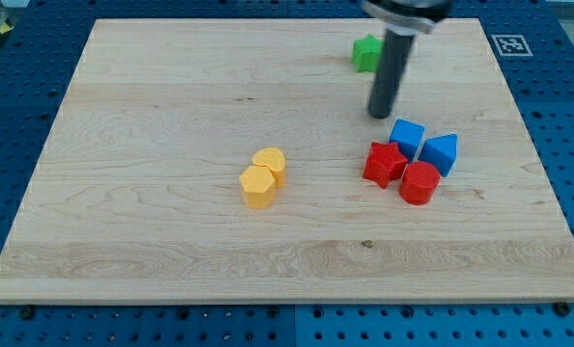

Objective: Move the yellow heart closer to the green star

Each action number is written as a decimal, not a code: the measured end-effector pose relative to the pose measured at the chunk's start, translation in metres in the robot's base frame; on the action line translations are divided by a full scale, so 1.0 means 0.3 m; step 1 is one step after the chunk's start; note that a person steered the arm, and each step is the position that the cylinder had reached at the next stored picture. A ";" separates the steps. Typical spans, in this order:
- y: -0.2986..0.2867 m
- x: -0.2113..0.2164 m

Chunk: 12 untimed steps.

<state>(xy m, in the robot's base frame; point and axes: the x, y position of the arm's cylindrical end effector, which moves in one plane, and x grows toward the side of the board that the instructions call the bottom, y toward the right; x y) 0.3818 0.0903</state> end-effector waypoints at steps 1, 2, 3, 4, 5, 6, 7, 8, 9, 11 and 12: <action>-0.270 0.005; -0.546 0.066; -0.723 0.213; -0.676 0.411; -0.606 0.538; -0.555 0.551; -0.553 0.536; -0.540 0.507; -0.482 0.475; -0.381 0.395; -0.379 0.341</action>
<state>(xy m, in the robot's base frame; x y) 0.4842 -0.0235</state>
